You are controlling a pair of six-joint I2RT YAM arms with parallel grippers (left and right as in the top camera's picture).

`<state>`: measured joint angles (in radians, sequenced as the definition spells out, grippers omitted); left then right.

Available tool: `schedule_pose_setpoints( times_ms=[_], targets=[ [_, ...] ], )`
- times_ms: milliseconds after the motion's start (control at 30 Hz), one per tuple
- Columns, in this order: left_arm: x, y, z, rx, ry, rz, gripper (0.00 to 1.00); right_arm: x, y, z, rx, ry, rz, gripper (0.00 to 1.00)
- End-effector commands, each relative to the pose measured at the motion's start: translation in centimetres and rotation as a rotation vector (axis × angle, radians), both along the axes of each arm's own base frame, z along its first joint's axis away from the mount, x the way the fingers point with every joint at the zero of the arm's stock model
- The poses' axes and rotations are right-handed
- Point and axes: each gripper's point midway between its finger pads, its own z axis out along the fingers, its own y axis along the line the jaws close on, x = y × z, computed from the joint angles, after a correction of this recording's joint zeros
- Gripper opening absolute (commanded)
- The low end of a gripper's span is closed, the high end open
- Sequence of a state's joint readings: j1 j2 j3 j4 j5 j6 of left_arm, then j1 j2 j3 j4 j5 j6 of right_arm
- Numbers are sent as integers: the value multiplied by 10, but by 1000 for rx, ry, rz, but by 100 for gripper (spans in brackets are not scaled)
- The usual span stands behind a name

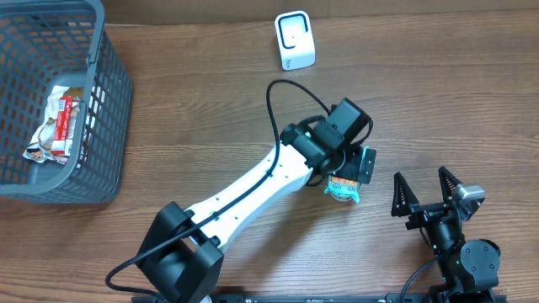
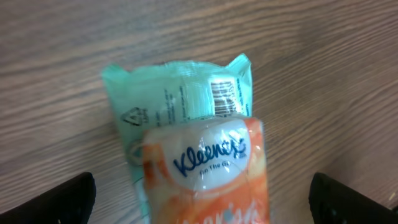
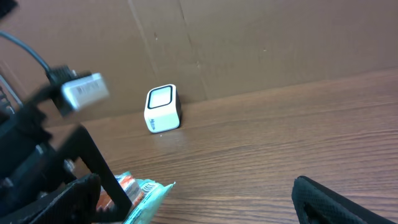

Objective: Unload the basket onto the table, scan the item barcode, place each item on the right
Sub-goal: 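Lower the held packs onto the table near the right gripper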

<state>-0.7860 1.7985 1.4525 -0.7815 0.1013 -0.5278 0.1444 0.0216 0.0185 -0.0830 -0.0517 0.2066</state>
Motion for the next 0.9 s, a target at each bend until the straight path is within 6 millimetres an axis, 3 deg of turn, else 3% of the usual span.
schedule_pose_setpoints(
  times_ms=[0, 267, 600, 867],
  targets=[
    [10, 7, 28, -8, -60, -40, 98, 1, -2, -4, 2, 7, -11, 100],
    [6, 32, 19, 41, 14, -16, 77, 1, -2, -4, 2, 7, -11, 100],
    [1, 26, 21, 0, 42, -61, 80, 1, -2, -4, 2, 7, -11, 100],
    [0, 26, 19, 3, 46, -62, 66, 1, -2, -4, 2, 7, -11, 100]
  ],
)
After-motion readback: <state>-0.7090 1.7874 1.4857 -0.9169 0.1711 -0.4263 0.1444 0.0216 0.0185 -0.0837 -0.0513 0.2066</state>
